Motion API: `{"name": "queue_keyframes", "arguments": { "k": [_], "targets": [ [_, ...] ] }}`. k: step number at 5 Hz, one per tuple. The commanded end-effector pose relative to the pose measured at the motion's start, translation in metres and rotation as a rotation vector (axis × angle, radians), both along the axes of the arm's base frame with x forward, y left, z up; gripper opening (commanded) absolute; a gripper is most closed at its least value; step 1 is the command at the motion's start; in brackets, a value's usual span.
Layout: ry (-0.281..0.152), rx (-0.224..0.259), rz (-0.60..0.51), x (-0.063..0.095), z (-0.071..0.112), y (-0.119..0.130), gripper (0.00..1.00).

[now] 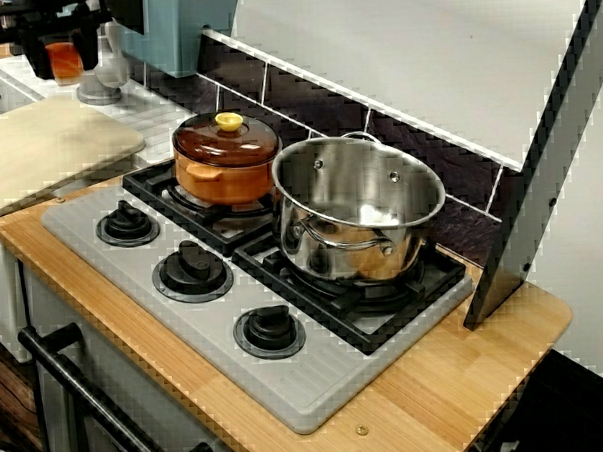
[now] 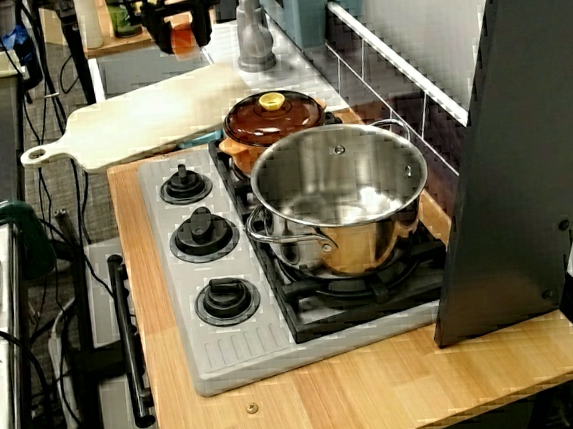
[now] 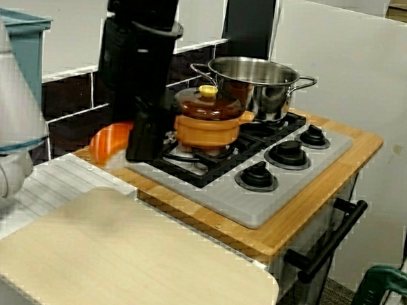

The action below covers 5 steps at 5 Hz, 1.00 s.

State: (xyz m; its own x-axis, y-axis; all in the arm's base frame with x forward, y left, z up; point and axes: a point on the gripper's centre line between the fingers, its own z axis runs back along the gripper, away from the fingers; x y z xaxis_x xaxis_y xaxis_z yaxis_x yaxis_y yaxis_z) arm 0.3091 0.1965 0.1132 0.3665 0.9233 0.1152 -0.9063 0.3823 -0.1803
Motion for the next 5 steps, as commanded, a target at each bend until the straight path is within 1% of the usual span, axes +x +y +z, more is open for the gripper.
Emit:
{"name": "queue_keyframes", "arguments": {
  "k": [1, 2, 3, 4, 5],
  "targets": [
    [-0.068, 0.033, -0.177, -0.008, 0.044, -0.039, 0.0],
    [-0.043, 0.01, -0.263, -0.004, 0.05, -0.057, 0.0],
    [-0.048, -0.007, -0.301, -0.005, 0.062, -0.067, 0.0],
    [-0.046, -0.033, -0.336, -0.006, 0.074, -0.075, 0.0],
    [-0.041, -0.078, -0.375, -0.008, 0.086, -0.084, 0.0]
  ]
}}
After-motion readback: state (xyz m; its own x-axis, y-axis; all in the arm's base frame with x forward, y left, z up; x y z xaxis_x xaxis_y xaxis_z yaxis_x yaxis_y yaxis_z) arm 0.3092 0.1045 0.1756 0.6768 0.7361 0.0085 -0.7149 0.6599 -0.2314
